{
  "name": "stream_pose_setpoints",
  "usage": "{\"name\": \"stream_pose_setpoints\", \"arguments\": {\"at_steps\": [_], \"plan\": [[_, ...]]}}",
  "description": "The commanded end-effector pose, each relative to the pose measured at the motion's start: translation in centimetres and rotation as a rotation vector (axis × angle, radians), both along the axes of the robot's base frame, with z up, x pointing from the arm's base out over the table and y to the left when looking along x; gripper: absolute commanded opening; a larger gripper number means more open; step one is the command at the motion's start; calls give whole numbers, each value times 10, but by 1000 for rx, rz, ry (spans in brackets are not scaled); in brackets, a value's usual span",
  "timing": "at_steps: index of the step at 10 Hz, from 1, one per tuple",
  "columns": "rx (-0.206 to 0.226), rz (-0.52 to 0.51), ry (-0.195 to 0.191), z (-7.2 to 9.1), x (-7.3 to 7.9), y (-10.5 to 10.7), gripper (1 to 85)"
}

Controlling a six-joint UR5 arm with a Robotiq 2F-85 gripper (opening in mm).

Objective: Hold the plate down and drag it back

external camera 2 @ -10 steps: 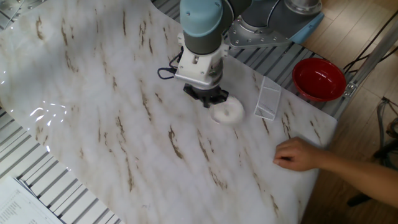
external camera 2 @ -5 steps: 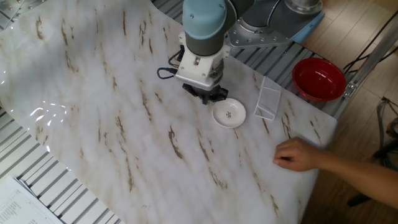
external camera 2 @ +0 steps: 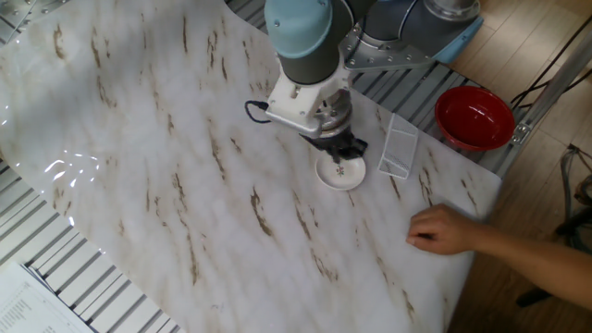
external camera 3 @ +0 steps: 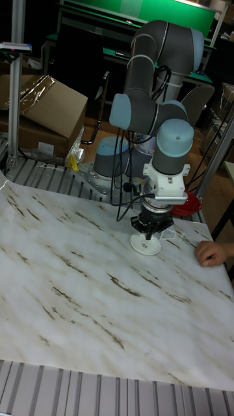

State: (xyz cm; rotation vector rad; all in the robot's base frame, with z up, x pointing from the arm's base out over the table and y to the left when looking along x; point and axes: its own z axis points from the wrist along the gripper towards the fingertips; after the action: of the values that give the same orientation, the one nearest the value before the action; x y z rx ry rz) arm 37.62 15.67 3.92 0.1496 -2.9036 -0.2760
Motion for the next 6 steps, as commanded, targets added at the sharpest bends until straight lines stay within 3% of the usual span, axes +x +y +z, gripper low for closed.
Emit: {"name": "stream_pose_setpoints", "arguments": {"at_steps": [1, 6], "plan": [[62, -79, 12, 7, -4, 34, 13], [67, -96, -34, -18, -7, 54, 13]]}}
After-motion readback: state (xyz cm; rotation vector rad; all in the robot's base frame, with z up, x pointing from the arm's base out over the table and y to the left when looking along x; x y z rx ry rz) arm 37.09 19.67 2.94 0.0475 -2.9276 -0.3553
